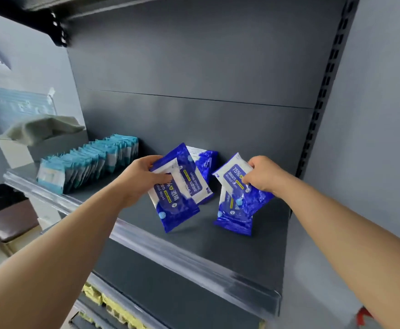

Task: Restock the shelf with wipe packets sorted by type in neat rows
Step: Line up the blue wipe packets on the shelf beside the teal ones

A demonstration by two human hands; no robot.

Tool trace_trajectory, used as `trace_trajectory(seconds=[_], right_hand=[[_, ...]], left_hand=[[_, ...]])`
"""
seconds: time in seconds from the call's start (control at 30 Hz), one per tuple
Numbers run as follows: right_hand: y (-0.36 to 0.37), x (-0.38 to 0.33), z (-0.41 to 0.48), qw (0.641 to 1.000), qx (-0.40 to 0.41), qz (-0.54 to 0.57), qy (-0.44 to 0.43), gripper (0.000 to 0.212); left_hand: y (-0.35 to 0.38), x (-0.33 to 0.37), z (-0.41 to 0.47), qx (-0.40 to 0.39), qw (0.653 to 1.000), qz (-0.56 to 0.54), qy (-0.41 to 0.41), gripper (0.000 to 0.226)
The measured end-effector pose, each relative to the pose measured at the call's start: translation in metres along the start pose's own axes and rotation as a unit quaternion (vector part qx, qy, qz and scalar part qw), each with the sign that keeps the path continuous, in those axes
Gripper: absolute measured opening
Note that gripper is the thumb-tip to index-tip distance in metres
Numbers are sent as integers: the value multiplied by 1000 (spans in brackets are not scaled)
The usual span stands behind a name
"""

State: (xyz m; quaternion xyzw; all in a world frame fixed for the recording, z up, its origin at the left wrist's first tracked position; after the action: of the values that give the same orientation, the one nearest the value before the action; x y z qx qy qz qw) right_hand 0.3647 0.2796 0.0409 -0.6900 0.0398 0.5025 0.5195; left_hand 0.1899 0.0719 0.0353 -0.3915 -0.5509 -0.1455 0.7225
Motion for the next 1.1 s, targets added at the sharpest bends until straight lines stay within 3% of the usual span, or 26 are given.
trace_trajectory(seconds=[0.2, 0.3, 0.4, 0.5, 0.6, 0.7, 0.8, 0.9, 0.97, 1.1], right_hand=[[20, 31, 32, 990, -45, -103, 81, 13], [23, 28, 40, 980, -44, -179, 73, 19], [29, -7, 45, 998, -2, -67, -20, 43], [49, -51, 40, 989, -50, 127, -57, 46], [65, -70, 42, 991, -68, 108, -41, 35], [63, -66, 43, 995, 0, 96, 5, 30], [56, -52, 32, 980, 73, 174, 63, 22], [70, -42, 14, 953, 90, 265, 119, 8], [85, -41, 4, 942, 88, 294, 137, 13], [96, -38, -5, 967, 117, 170, 151, 27]], left_hand=[[7, -25, 65, -89, 996, 19, -3, 38], [16, -29, 85, -150, 988, 17, 7, 34], [24, -28, 98, -216, 976, 30, 28, 31], [29, -25, 104, -275, 959, 43, 46, 31], [24, -29, 108, -300, 951, 53, 58, 33], [6, -42, 117, -261, 960, 71, 65, 29], [-18, -60, 129, -195, 979, 45, 44, 19], [-22, -75, 130, -195, 975, -102, -18, 23], [-16, -81, 130, -178, 967, -176, -51, 24], [-9, -91, 132, -88, 989, -102, -62, 5]])
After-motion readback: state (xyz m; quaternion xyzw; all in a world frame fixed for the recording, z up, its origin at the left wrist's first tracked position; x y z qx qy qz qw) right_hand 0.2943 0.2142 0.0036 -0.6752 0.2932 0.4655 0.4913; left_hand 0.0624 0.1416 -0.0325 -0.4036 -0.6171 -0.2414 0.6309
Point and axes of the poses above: each hand's wrist, its own z-axis towards the middle knuckle, its own y-axis out of the palm, x = y × z, the point moved 7 cm from there along z, towards the middle knuckle, and after that the axes turned 9 degrees about z, right-handed, at the moved point
